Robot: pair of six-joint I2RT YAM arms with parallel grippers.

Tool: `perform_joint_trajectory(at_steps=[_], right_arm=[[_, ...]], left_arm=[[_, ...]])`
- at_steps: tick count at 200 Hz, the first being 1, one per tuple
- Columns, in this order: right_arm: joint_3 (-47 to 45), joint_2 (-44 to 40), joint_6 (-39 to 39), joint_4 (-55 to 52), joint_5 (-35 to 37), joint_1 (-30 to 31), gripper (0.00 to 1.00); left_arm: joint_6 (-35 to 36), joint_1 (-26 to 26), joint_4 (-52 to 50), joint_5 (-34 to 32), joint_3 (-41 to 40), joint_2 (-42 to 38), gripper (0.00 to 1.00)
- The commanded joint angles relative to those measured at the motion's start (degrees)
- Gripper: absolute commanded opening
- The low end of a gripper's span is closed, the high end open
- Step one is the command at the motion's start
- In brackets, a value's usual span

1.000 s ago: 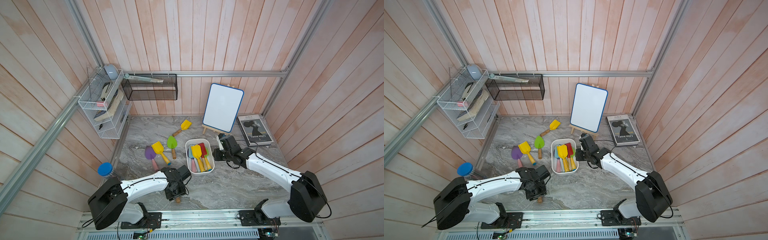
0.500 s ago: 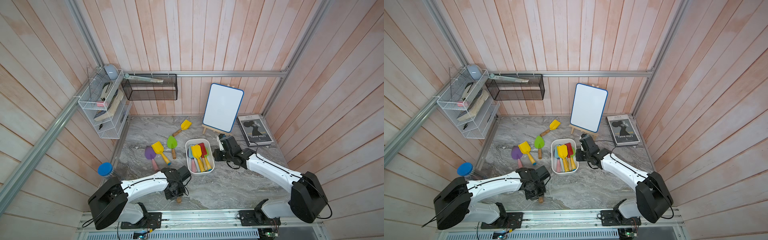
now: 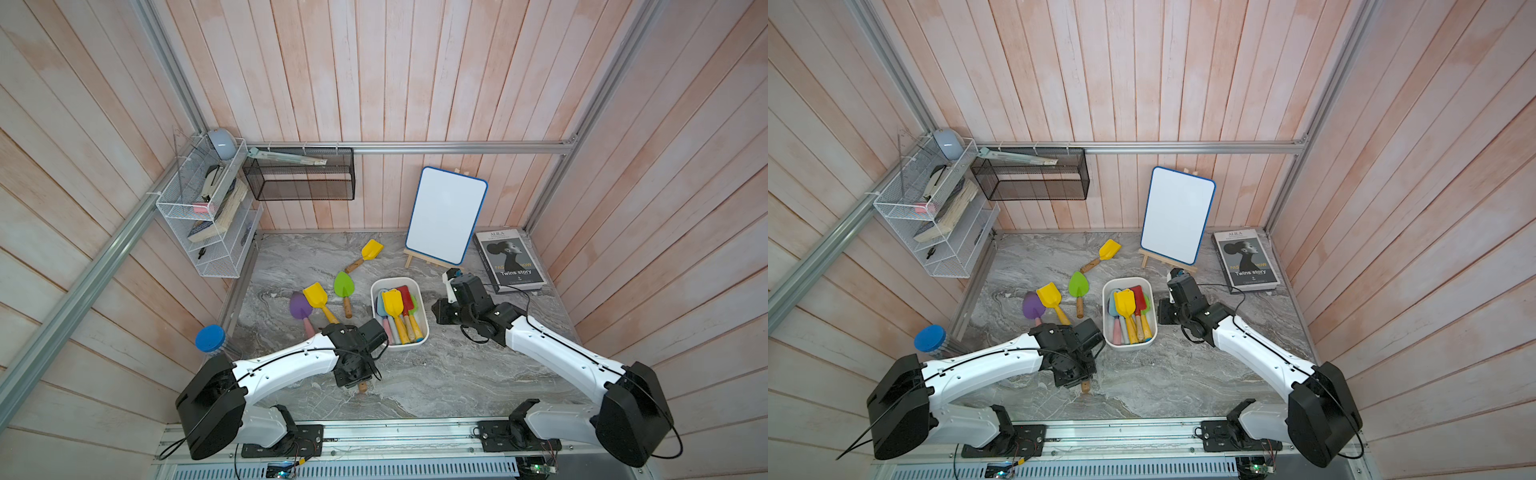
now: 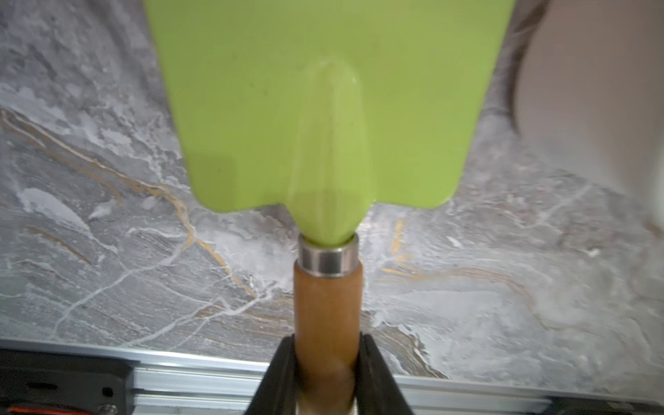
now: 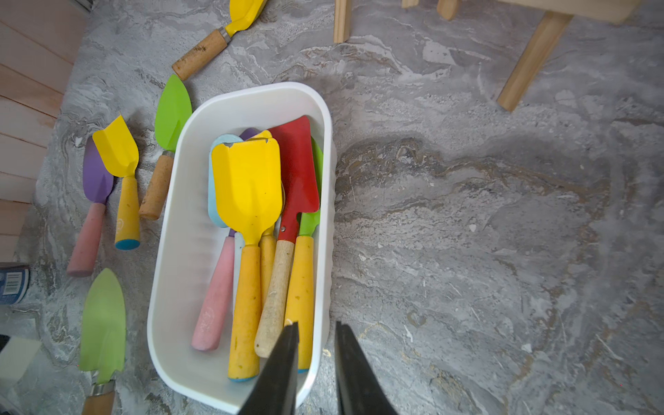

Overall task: Put the shovel into the storage box
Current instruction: Pick up the shovel from the center of the board.

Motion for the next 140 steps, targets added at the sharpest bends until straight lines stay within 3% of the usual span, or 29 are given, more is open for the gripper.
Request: perform_joint_trajectory(at_steps=[1, 63, 117, 140], right_arm=[[-0.1, -1.6, 0.5, 0.7, -1.9, -1.2, 0.24], [3.5, -1.9, -0.2, 4.0, -11.8, -3.9, 0.24], [6.4, -0.2, 0.1, 10.0, -27.7, -4.1, 0.24], [7.1, 0.5, 0.4, 10.8, -30.2, -4.0, 0.24]], left_arm=[[2.1, -0.2, -4.3, -2.8, 4.5, -1.1, 0.11], [4.0, -0.1, -8.2, -5.3, 12.2, -2.3, 0.11], [11.7, -0.9, -0.8, 1.2, 18.1, 2.5, 0.11], [14.8, -0.8, 0.7, 3.2, 20.6, 4.7, 0.11]])
